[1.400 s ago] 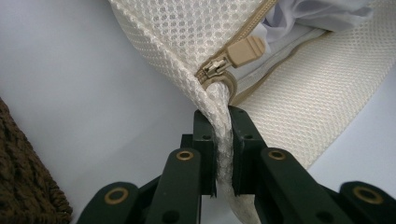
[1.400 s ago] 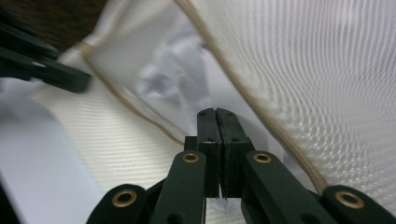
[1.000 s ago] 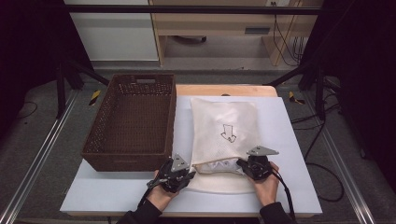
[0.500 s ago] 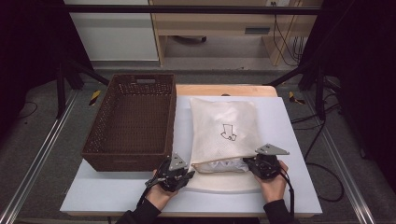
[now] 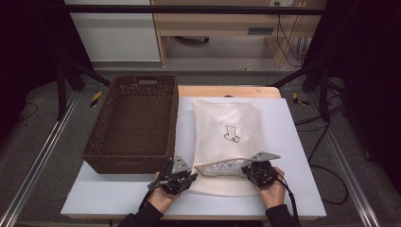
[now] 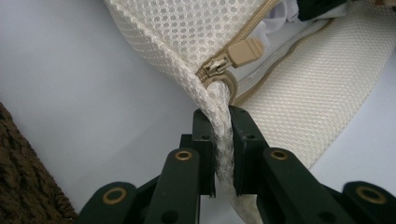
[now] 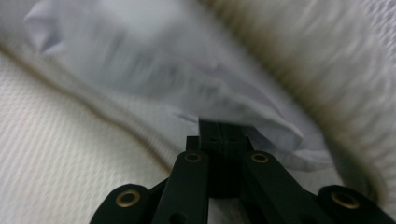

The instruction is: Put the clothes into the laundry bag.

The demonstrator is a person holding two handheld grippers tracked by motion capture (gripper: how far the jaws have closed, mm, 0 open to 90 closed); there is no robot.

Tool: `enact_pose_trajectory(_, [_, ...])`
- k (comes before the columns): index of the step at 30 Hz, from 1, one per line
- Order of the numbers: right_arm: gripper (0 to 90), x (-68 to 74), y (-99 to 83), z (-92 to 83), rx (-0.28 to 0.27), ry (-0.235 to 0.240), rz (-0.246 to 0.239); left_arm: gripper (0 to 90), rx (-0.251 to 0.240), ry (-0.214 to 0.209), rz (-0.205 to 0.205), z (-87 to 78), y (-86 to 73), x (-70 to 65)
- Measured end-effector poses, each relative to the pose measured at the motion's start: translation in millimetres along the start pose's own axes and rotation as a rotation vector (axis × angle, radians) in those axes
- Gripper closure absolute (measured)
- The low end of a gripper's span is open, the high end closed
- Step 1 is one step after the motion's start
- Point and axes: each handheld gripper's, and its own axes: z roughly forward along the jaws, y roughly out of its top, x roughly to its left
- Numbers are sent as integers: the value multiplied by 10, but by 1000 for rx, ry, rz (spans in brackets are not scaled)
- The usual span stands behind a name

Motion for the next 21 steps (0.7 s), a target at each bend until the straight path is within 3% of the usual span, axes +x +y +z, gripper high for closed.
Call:
enact_pose_trajectory(1, [900,-25,22,24,-15,-2,25,810,0,0,0,3,-2,1])
enact_pose_trajectory(4, [900,-105,72,66,-44,-98,39,812,1,-2,-1,10,-2,8])
enact_pose_trajectory(6, [900,-144,67,71,-58,-121,43,811,2,-3,1,15,-3,5])
enact_pose_trajectory(8, [900,-128,59,39,-70,-94,34,806,-6,1,2,12,-6,3])
enact_pose_trajectory(12, [889,-47,41,-120,-128,15,26,755,-35,1,2,-39,-1,1])
enact_pose_trajectory(16, [806,47,-9,-330,-195,81,-27,622,-80,14,17,-163,24,-20])
enact_pose_trajectory(21, [691,118,41,-568,-302,164,-27,463,-137,27,3,-334,38,-1])
